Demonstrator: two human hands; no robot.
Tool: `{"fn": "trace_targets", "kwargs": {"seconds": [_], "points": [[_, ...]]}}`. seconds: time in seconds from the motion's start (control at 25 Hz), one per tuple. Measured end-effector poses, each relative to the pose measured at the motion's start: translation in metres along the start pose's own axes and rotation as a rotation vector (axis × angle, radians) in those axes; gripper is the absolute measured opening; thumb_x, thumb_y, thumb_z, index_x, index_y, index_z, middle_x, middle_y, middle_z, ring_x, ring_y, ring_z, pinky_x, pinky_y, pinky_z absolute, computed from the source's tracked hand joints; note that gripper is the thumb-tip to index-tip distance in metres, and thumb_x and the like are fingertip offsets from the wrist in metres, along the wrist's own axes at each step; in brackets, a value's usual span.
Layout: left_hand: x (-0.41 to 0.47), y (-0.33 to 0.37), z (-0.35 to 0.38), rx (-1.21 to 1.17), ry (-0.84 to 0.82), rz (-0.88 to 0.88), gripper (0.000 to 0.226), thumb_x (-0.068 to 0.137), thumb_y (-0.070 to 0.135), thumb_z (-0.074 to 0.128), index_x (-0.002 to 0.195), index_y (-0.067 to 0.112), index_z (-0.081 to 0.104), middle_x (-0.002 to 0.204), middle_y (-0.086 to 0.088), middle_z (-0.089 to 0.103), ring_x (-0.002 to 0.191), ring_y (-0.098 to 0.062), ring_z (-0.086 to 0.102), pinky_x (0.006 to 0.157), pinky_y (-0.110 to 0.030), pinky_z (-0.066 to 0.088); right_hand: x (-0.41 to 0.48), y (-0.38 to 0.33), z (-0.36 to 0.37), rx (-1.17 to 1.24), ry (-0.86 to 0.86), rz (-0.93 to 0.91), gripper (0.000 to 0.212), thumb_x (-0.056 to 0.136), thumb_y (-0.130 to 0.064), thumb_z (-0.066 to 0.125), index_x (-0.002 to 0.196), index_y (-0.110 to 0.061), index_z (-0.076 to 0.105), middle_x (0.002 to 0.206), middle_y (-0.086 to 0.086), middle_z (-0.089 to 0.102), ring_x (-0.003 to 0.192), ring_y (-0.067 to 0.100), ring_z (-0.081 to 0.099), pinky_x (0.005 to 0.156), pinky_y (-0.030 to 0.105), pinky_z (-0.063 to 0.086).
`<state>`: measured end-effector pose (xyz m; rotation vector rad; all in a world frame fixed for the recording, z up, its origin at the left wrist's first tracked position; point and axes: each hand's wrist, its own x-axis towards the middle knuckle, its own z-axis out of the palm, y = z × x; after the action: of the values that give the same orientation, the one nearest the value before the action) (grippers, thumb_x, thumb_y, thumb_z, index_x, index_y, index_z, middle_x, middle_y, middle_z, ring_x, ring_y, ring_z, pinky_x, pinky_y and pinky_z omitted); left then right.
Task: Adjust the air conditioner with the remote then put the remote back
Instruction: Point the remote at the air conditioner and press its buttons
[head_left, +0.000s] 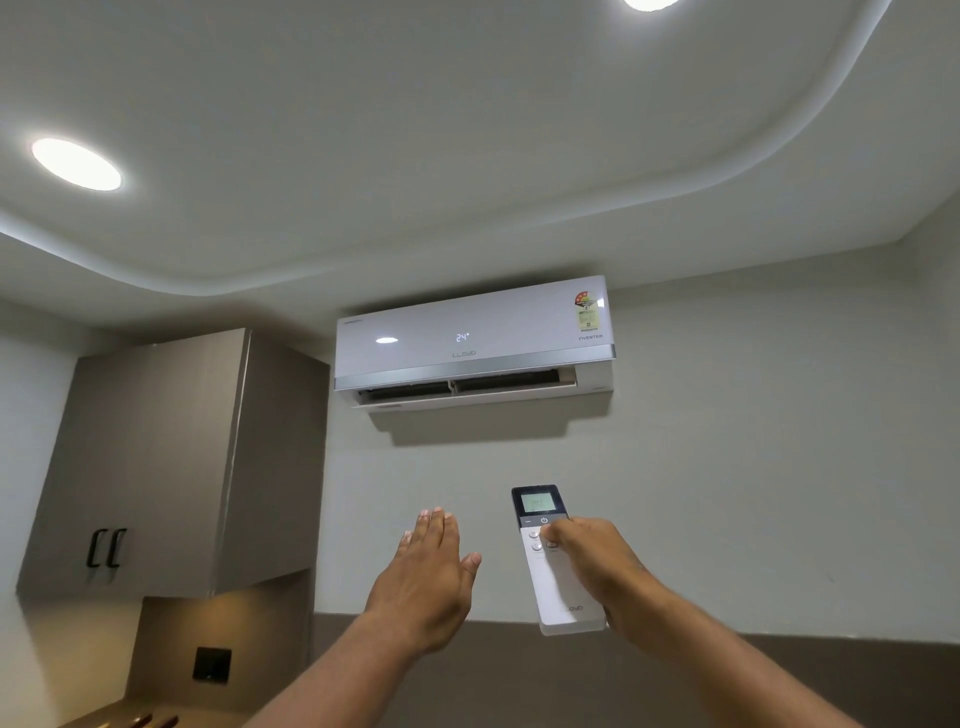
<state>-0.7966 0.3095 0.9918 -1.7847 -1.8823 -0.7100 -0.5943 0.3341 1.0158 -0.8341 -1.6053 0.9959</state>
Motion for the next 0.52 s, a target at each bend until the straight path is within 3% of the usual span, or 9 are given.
{"fn": "trace_targets", "kwargs": {"seconds": [0.52], "points": [[-0.002,-0.012,-0.005,-0.017,-0.005,-0.011,0.064,0.101,0.045,0.012,0.152,0.011,-0.005,0.163,-0.006,-0.010,0.148,-0.018,-0.011,0.118,-0.034,-0.004,0.000,-0.001,0.006,-0.017,0.017,0.001,0.013,0.085,-0.016,0.052,0.075,-0.013,0.061,0.066,0.006,0.064,0.056,0.025,0.059,0.060,0.029,0.045]]}}
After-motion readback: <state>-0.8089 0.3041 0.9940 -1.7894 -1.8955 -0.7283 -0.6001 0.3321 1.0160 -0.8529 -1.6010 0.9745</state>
